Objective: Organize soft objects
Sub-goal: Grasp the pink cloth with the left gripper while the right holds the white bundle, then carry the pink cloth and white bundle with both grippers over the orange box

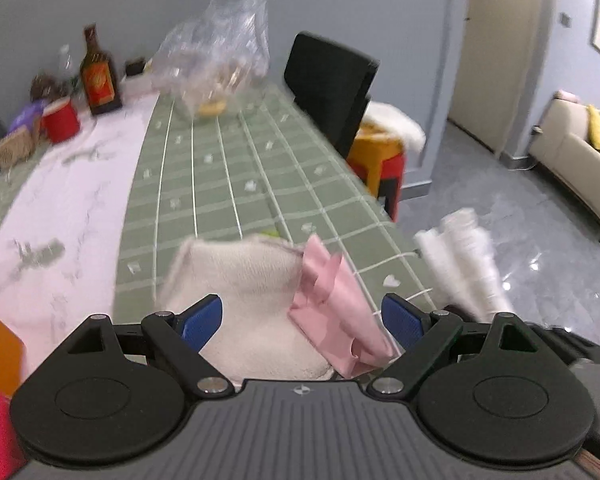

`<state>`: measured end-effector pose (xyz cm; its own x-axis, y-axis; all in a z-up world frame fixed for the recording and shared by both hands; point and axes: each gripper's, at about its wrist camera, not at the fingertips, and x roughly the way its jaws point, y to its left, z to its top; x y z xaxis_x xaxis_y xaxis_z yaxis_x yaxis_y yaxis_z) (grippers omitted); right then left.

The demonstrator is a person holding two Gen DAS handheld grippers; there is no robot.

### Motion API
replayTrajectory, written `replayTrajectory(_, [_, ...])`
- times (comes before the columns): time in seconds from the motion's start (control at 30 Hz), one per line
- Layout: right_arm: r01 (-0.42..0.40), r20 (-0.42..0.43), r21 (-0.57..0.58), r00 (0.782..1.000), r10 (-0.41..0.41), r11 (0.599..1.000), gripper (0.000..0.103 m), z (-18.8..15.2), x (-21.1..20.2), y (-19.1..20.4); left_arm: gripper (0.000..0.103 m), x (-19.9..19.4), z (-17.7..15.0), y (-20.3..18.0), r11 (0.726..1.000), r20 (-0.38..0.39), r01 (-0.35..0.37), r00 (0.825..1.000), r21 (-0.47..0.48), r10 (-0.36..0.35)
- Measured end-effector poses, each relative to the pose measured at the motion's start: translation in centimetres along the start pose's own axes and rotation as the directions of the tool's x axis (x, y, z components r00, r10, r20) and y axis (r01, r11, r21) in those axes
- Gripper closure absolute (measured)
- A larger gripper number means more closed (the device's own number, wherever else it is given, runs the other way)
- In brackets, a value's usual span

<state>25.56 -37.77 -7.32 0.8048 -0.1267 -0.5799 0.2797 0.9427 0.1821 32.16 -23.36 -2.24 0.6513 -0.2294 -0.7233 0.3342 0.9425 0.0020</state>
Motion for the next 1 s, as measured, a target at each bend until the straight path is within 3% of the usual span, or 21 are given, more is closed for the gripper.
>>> replayTrajectory(0.2, [0.042, -0.021, -0.037, 0.999, -0.043, 0.998, 0.075, -0.2, 0.4, 0.6, 0.000, 3.2, -0.9, -1.1, 1.000, -0.038, 0.007, 0.999, -0.021, -0.008])
replayTrajectory(0.3, [0.049, -0.027, -0.059, 0.998, -0.051, 0.997, 0.075, -0.1, 0.6, 1.0, 0.000, 4.1, -0.8, -1.6, 0.999, -0.023, -0.032, 0.999, -0.008, 0.032])
replayTrajectory(0.37, [0.051, -0.028, -0.079, 0.998, -0.054, 0.996, 0.074, -0.1, 0.7, 1.4, 0.018, 4.5, -1.1, -1.8, 0.999, -0.015, -0.033, 0.999, -0.006, 0.033])
replayTrajectory(0.43, [0.047, -0.042, -0.093, 0.998, -0.051, 0.995, 0.073, -0.2, 0.8, 1.7, 0.068, 4.9, -1.0, -1.7, 1.000, -0.042, -0.029, 0.999, -0.002, 0.029])
replayTrajectory(0.5, [0.051, -0.038, -0.083, 0.998, -0.055, 0.995, 0.073, -0.2, 0.8, 1.7, 0.097, 5.6, -0.8, -1.5, 0.999, -0.106, -0.041, 0.994, -0.034, 0.038])
replayTrajectory(0.57, [0.039, -0.033, -0.060, 0.999, -0.041, 0.997, 0.073, -0.1, 0.7, 1.4, 0.100, 5.6, -0.8, -1.3, 0.997, -0.110, -0.031, 0.994, -0.064, 0.023])
replayTrajectory(0.73, [0.020, -0.025, -0.036, 0.999, -0.021, 0.999, 0.073, -0.1, 0.3, 1.1, 0.101, 3.5, -0.7, -1.8, 1.000, -0.053, -0.007, 0.999, 0.005, 0.007])
replayTrajectory(1.0, [0.003, -0.027, -0.028, 1.000, -0.004, 1.000, 0.073, -0.3, 0.3, 1.2, 0.101, -1.4, 0.3, -0.3, 0.999, 0.034, 0.054, 0.998, -0.008, -0.054])
